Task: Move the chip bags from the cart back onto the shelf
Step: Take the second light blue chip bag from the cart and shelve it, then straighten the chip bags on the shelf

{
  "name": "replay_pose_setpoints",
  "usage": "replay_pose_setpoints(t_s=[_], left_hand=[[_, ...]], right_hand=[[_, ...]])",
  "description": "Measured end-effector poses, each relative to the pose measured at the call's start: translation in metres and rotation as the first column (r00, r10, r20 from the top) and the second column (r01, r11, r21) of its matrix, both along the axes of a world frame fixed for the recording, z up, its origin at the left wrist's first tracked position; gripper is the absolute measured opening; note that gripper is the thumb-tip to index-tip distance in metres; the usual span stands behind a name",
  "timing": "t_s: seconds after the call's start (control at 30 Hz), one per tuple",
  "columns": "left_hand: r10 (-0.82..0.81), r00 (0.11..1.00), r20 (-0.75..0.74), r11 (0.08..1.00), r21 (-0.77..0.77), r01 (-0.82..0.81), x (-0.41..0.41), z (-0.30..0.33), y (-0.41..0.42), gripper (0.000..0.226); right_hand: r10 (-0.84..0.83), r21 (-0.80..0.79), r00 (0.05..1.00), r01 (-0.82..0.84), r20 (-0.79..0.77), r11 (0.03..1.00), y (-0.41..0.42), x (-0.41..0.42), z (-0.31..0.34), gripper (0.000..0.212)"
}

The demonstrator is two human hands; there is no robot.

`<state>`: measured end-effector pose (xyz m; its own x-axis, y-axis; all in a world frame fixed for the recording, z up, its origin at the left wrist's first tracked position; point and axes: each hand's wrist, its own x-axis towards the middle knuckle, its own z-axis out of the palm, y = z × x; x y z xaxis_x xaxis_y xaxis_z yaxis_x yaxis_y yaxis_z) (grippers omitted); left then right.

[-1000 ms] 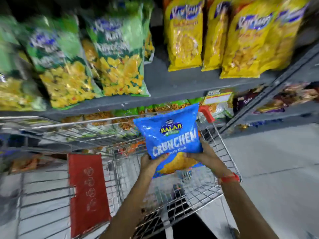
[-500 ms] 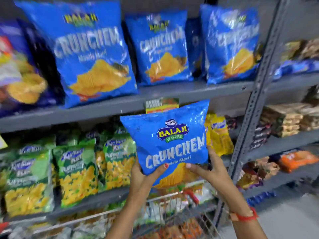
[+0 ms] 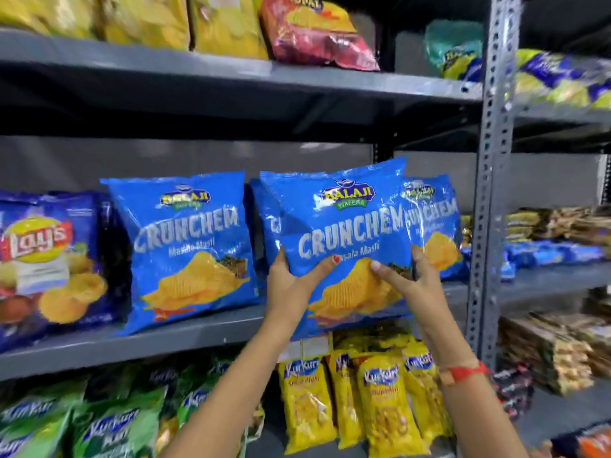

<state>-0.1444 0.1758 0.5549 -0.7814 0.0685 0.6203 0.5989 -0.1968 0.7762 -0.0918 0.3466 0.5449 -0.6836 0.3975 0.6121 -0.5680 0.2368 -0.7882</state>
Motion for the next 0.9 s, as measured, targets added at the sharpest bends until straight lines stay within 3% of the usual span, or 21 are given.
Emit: replay_pose_setpoints(t_s=[0.07,0.13,0.33,0.4,0.57,0.73,0.9], left_hand=[[0.059,0.997,-0.042,0.997,-0.047,-0.061,-0.017,0.014,0.002,0.035],[0.101,0.993,-0.061,0.989,-0.097,-0.107,-0.033,0.025,0.001,0.039],[0.219,0.975,-0.029,0.951,-0.216,-0.220,-0.067,0.039,0.001,0.063],[0.282,0.959,-0.010,0.927,-0.255,-0.275,-0.071,0.033,0.001,0.067],[0.343,0.939,0.030,0.918,-0.222,-0.329,-0.071,0.019,-0.003,0.085],[0.425,0.888,-0.176,0.896,-0.058,-0.441,-0.042,0.018,-0.014,0.065],[0.532,0.805,-0.264,0.847,0.150,-0.510,-0.011,0.022,-0.064,0.025]], right_hand=[[-0.001,-0.036,1.000,0.000,-0.017,0.999,0.001,-0.018,0.009,0.057],[0.005,-0.055,1.000,-0.007,-0.028,0.998,-0.002,-0.035,0.014,0.053],[-0.097,-0.041,0.995,0.098,0.037,0.994,-0.010,-0.074,0.016,0.075],[-0.124,-0.030,0.990,0.126,0.071,0.992,-0.016,-0.080,0.010,0.071],[-0.185,0.042,0.977,0.182,0.103,0.982,-0.019,-0.084,-0.002,0.077],[-0.483,0.219,0.873,0.484,-0.062,0.847,-0.040,-0.066,0.000,0.080],[-0.386,0.268,0.879,0.457,-0.280,0.848,-0.105,-0.051,0.005,0.064]])
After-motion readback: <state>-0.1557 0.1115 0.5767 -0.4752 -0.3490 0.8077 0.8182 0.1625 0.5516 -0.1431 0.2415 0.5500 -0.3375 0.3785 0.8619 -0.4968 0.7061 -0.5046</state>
